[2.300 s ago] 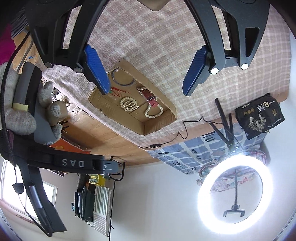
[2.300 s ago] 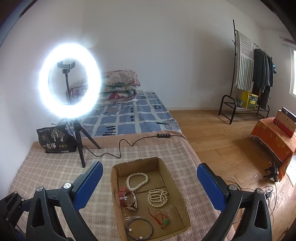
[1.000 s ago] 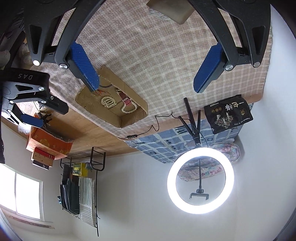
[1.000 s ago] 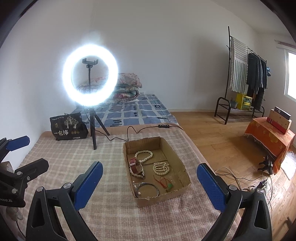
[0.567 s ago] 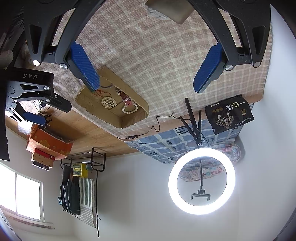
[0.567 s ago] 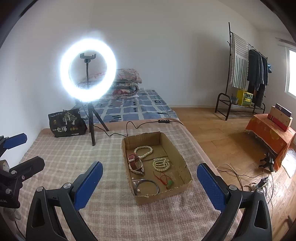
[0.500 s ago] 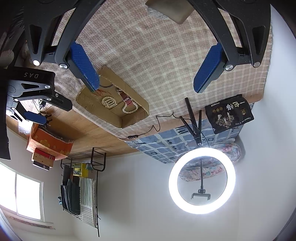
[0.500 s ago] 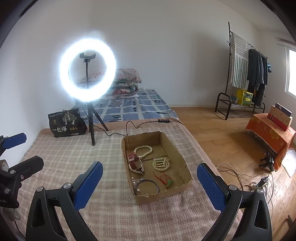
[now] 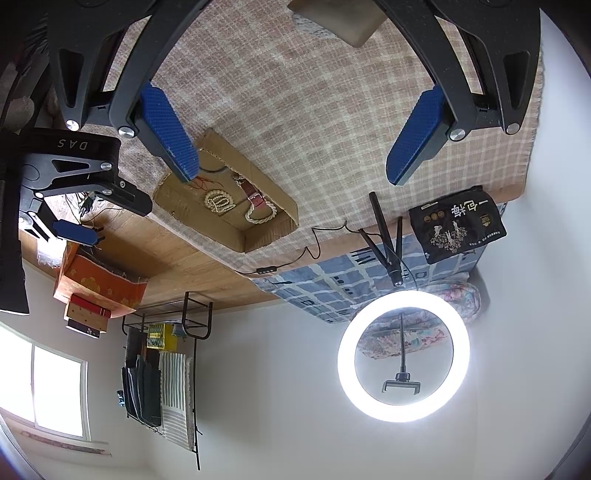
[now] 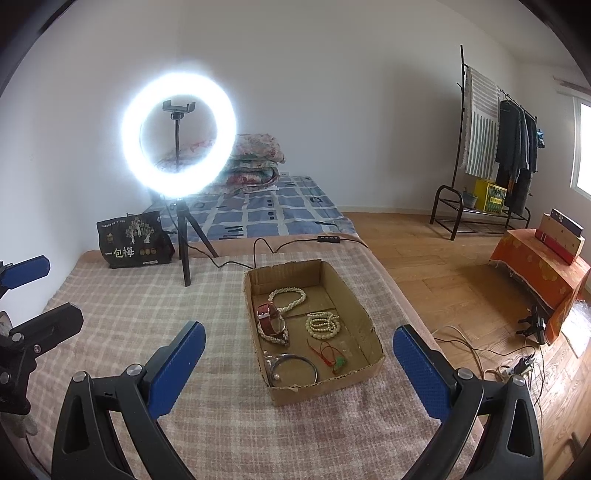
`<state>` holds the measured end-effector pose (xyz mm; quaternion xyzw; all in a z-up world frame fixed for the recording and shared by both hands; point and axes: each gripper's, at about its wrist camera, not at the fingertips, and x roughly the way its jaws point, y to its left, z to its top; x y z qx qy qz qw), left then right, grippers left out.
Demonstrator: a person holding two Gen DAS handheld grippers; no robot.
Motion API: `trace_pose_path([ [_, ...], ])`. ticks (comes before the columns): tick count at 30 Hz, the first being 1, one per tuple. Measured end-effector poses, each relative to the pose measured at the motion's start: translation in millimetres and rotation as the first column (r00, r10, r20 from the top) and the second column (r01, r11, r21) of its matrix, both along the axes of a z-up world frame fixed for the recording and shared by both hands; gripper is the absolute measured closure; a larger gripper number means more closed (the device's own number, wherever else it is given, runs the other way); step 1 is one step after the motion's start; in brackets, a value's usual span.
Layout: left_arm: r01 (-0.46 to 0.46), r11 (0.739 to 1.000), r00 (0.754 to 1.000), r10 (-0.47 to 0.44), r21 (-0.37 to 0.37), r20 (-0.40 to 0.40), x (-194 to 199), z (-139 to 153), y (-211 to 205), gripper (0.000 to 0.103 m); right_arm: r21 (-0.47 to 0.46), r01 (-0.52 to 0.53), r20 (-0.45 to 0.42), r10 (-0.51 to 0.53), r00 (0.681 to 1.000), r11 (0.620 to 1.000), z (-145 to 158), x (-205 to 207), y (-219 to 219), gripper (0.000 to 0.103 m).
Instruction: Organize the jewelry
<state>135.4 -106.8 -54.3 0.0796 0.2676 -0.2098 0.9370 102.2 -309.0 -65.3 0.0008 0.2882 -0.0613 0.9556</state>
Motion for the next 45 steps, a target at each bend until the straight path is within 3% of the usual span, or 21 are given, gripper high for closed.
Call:
trace_pose_path([
  [45, -0.001, 1.0, 1.0, 0.001, 0.001, 0.016, -1.7, 5.5, -1.0, 0.0, -0.009, -0.017, -0.017, 0.017, 1.0, 1.0, -7.2, -3.7, 2.6, 0.0],
])
